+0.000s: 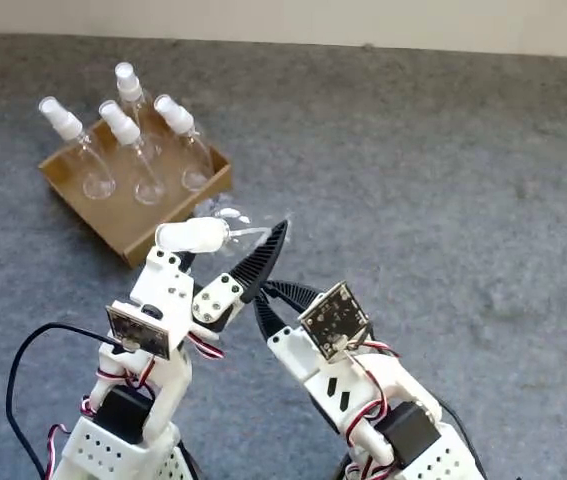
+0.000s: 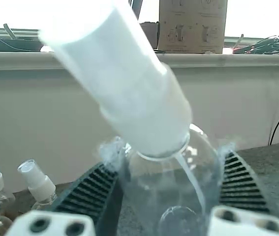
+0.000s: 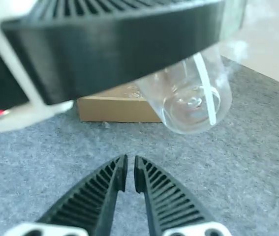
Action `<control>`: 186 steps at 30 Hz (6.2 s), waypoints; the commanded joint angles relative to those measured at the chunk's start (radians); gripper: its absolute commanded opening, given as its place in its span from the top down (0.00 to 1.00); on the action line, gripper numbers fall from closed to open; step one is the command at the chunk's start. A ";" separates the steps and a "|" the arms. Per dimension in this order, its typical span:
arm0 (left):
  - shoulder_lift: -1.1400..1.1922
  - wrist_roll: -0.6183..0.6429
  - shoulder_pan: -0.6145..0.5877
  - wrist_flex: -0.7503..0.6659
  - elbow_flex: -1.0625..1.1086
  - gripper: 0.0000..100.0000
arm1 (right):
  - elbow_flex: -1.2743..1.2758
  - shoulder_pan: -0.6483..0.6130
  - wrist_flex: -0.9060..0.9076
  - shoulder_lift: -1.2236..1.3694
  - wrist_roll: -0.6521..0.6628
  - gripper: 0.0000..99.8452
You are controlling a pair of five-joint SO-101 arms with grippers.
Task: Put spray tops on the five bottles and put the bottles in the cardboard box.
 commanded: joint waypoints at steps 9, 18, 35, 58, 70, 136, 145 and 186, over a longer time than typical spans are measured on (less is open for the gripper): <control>-0.001 0.012 0.016 0.064 0.021 0.82 | -0.021 0.088 -0.038 -0.013 0.005 0.98; -0.001 0.006 0.088 0.130 0.021 0.82 | 0.033 0.191 -0.262 -0.013 0.006 0.98; -0.002 0.006 0.087 0.126 0.019 0.82 | 0.180 0.237 -0.260 -0.013 0.008 0.98; 0.007 -0.005 -0.160 0.611 -0.344 0.82 | 0.232 0.242 -0.091 -0.012 0.005 0.98; 0.257 -0.192 -0.311 0.701 -0.513 0.94 | 0.232 0.245 -0.094 -0.002 0.003 0.98; 0.869 -0.176 -0.605 0.321 -0.595 0.89 | 0.240 0.246 -0.202 -0.001 0.011 0.98; 0.975 -0.176 -0.607 0.230 -0.595 0.89 | 0.240 0.246 -0.199 -0.001 0.011 0.98; 1.326 -0.175 -0.653 -0.060 -0.578 0.89 | 0.240 0.246 -0.197 -0.001 0.011 0.98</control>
